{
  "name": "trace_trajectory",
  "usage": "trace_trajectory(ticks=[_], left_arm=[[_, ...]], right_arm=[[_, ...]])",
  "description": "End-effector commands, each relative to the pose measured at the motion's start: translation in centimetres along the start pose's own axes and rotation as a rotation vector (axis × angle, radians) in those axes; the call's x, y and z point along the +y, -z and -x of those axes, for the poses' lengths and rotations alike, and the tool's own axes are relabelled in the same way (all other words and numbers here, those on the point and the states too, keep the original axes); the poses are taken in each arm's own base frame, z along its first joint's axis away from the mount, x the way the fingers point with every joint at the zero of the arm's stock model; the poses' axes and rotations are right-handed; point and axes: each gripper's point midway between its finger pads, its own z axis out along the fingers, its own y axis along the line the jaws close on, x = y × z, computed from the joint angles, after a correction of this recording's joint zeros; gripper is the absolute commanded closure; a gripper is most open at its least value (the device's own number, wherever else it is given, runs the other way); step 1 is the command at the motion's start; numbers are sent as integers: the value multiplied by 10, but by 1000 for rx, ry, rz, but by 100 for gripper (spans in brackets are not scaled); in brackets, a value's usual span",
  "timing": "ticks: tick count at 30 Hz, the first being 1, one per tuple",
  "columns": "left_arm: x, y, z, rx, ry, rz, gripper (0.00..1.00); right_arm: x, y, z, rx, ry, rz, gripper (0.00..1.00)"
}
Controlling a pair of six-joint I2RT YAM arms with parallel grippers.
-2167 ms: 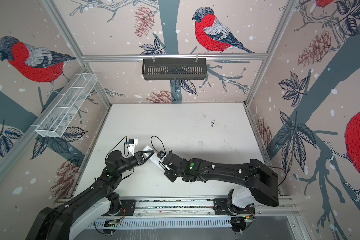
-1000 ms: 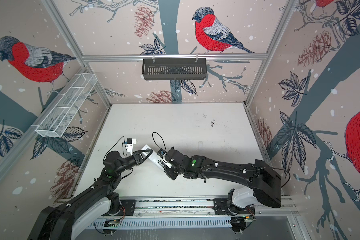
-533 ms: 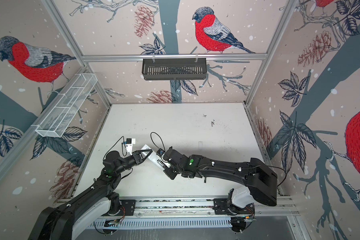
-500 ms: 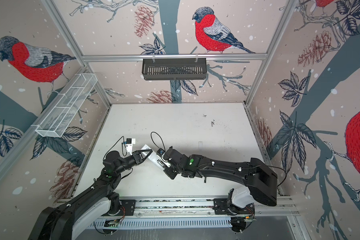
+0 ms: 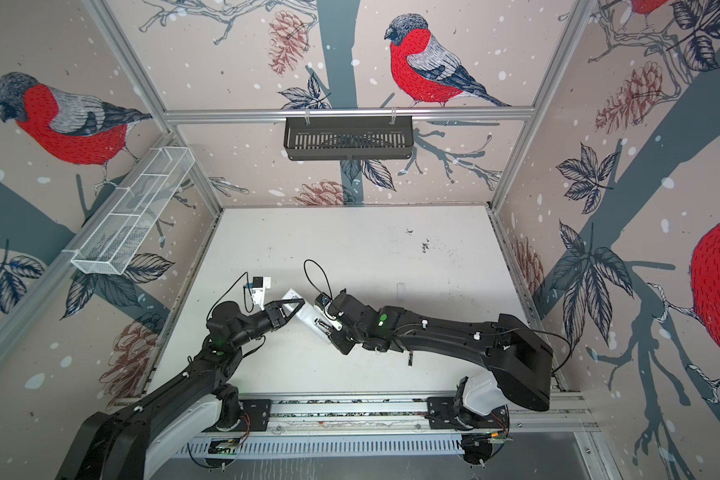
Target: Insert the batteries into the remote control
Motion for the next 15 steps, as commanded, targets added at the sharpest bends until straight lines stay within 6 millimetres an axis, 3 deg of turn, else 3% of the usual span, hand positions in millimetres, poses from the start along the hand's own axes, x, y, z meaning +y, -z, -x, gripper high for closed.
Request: trace_trajectory(ticks=[1, 15], left_arm=[[-15, 0, 0, 15, -20, -63, 100], [-17, 2, -1, 15, -22, -78, 100]], right_arm=[[-3, -2, 7, -22, 13, -15, 86], [-13, -19, 3, 38, 36, -25, 88]])
